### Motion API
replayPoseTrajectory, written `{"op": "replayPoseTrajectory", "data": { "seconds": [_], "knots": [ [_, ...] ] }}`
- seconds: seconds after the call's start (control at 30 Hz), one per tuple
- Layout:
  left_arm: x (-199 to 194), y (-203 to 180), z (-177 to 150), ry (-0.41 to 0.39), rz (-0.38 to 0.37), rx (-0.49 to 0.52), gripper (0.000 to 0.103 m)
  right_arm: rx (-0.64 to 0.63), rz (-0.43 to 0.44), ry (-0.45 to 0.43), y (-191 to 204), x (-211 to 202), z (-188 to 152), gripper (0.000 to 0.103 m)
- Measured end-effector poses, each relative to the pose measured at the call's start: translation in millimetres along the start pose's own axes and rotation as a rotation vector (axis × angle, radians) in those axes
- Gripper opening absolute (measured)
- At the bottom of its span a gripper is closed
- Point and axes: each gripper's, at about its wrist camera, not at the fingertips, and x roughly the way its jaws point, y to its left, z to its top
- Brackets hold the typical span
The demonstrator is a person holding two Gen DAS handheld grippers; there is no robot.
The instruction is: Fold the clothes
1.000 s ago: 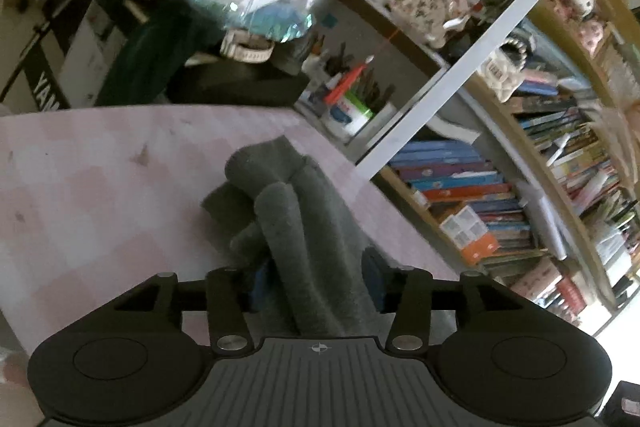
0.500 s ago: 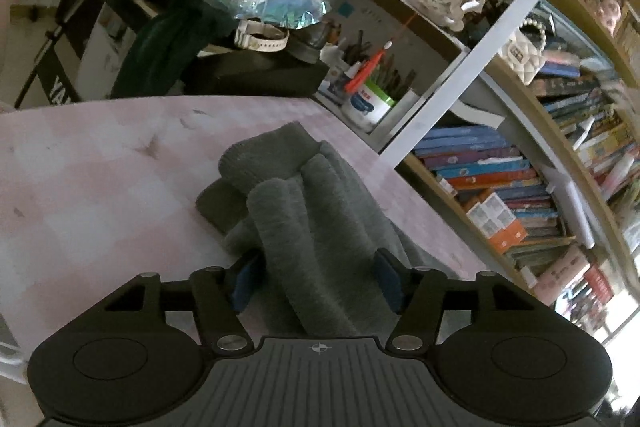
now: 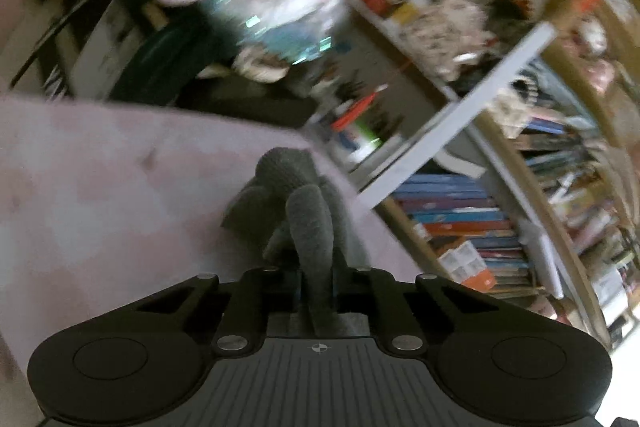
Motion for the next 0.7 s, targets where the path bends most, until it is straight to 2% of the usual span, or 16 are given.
{"op": "replayPoseTrajectory", "data": {
  "seconds": [0.33,0.7],
  "knots": [
    [-27,-82,-4,-0.08,-0.145,0.317,0.011,0.063,0.059,-0.057,-8,-25,-7,0.103],
    [-44,-153,-33,-0.088,-0.213,0.616,0.011,0.164,0.002,-0.136,-44,-67,-24,0.103]
  ]
}}
